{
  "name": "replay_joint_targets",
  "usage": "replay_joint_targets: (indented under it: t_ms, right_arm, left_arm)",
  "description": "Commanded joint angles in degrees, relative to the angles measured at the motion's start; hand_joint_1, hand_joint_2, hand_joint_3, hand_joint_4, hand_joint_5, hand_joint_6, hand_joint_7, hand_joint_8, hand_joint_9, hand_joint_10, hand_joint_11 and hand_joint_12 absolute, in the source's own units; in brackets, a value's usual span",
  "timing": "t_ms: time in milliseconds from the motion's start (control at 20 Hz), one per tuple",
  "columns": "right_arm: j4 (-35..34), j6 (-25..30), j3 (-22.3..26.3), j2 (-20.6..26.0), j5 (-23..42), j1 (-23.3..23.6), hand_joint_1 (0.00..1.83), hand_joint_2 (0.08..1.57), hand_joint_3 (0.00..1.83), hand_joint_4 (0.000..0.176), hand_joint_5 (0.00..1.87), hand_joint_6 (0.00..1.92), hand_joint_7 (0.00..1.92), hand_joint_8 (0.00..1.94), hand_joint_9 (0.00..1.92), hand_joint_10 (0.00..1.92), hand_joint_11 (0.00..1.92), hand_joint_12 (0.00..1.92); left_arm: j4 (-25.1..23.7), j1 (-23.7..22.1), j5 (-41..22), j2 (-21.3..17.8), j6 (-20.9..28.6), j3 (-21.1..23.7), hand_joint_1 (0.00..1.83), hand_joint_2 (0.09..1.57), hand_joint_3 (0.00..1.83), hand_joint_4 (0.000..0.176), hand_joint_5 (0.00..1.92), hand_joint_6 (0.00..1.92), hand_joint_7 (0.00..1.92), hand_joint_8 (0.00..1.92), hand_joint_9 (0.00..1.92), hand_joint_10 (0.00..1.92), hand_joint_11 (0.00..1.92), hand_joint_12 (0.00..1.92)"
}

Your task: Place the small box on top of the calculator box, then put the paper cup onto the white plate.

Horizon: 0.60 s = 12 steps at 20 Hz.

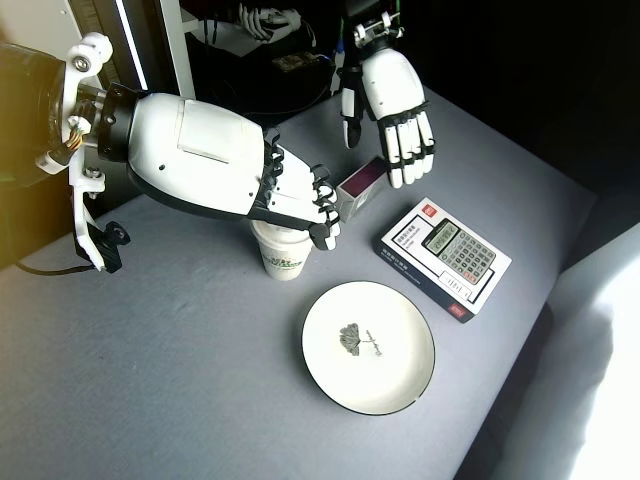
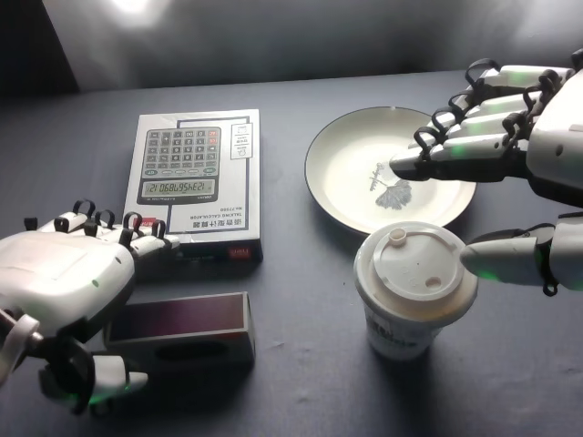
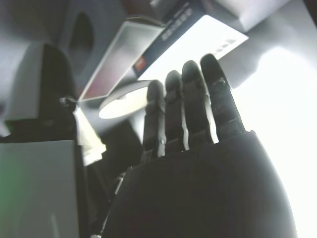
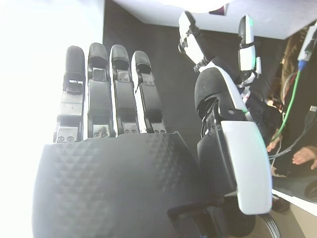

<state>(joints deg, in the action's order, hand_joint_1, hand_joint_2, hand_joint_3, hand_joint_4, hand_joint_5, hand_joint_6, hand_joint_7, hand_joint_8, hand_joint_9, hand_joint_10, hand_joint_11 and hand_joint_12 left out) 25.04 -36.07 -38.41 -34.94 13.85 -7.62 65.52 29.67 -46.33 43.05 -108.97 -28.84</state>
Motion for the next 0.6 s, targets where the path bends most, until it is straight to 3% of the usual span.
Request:
replay_joint_targets:
  t_ms: [0,200,350,550]
  right_arm:
    - [-0.98,0.09,0.19,0.61,6.04,0.82,0.12,1.34,0.0,0.0,0.3,0.01,0.33,0.01,0.32,0.01,0.0,0.85]
    - [-0.98,0.09,0.19,0.61,6.04,0.82,0.12,1.35,0.0,0.0,0.3,0.0,0.34,0.01,0.33,0.01,0.0,0.84]
    - [-0.98,0.09,0.19,0.61,6.04,0.83,0.12,1.35,0.0,0.0,0.3,0.0,0.34,0.0,0.33,0.01,0.0,0.86]
    - [-0.98,0.09,0.19,0.61,6.05,0.83,0.09,1.35,0.0,0.0,0.3,0.0,0.34,0.0,0.33,0.0,0.0,0.85]
  left_arm:
    - [-2.59,-0.25,-3.91,0.05,0.27,-0.24,1.12,1.04,0.0,0.0,0.27,0.01,0.26,0.01,0.24,0.01,0.0,0.58]
    - [-1.39,-0.25,-3.95,1.51,0.3,-1.18,1.11,1.06,0.0,0.0,0.23,0.0,0.22,0.0,0.19,0.0,0.0,0.46]
    - [-0.72,-0.26,-4.98,2.56,0.24,-1.43,1.13,1.04,0.0,0.0,0.26,0.01,0.27,0.01,0.25,0.01,0.0,0.62]
    - [0.23,-0.17,-5.37,4.05,0.11,-2.11,1.12,1.07,0.0,0.0,0.24,0.0,0.24,0.0,0.23,0.0,0.0,0.54]
